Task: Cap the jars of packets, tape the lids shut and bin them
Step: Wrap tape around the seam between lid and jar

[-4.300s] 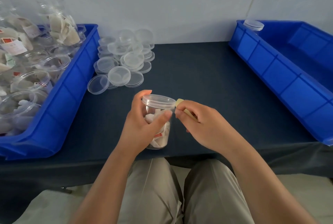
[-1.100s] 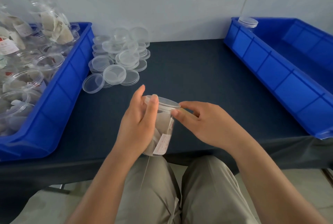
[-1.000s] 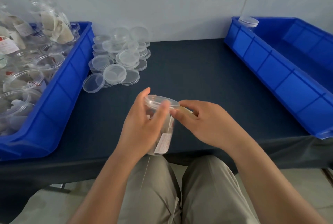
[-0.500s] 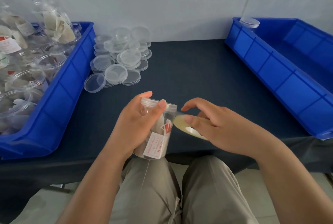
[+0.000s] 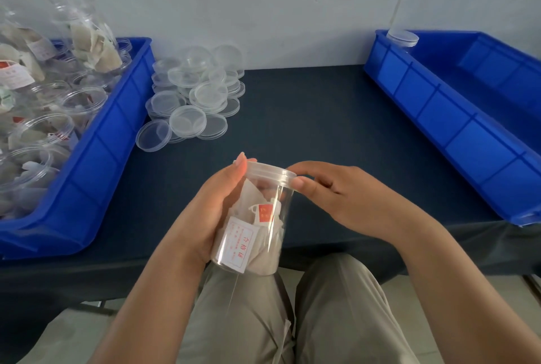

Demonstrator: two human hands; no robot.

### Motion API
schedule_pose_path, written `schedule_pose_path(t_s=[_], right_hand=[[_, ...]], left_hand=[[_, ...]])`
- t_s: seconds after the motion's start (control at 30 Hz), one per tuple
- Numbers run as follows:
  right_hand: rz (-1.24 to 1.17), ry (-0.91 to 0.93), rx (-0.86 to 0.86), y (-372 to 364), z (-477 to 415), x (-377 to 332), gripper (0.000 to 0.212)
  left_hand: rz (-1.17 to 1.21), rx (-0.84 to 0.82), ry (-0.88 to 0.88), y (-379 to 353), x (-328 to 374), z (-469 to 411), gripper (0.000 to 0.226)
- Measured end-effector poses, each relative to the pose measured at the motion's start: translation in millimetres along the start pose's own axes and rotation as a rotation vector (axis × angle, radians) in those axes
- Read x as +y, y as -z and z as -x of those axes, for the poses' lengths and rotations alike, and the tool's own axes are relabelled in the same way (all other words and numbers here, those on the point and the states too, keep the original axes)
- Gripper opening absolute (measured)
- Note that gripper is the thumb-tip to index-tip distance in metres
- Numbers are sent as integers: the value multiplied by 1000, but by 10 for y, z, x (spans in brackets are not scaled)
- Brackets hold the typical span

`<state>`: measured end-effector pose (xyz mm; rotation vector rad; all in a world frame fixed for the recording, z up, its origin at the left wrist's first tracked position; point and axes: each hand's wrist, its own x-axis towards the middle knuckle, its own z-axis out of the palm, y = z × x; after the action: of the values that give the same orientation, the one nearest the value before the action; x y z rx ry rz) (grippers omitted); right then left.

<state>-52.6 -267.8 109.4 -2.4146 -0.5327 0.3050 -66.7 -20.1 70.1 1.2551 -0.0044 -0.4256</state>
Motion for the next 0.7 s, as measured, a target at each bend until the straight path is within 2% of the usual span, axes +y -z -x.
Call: schedule_pose_path(t_s=[0.27, 0.37, 0.47, 0.57, 0.7], right_hand=[[-56, -24, 29, -65, 26, 8, 57], [-8, -82, 36, -97, 23, 26, 63], [36, -114, 77, -136, 34, 26, 68], [68, -142, 117, -175, 48, 1, 72], [125, -132, 129, -232, 94, -87, 82]], left_hand=[[-242, 84, -86, -37, 68, 8, 76], [-364, 187, -167, -124, 107, 11, 76], [-528, 353, -225, -209, 99, -7, 62], [-595, 460, -262, -276, 84, -3, 53], [-699, 398, -246, -319, 56, 14, 35]])
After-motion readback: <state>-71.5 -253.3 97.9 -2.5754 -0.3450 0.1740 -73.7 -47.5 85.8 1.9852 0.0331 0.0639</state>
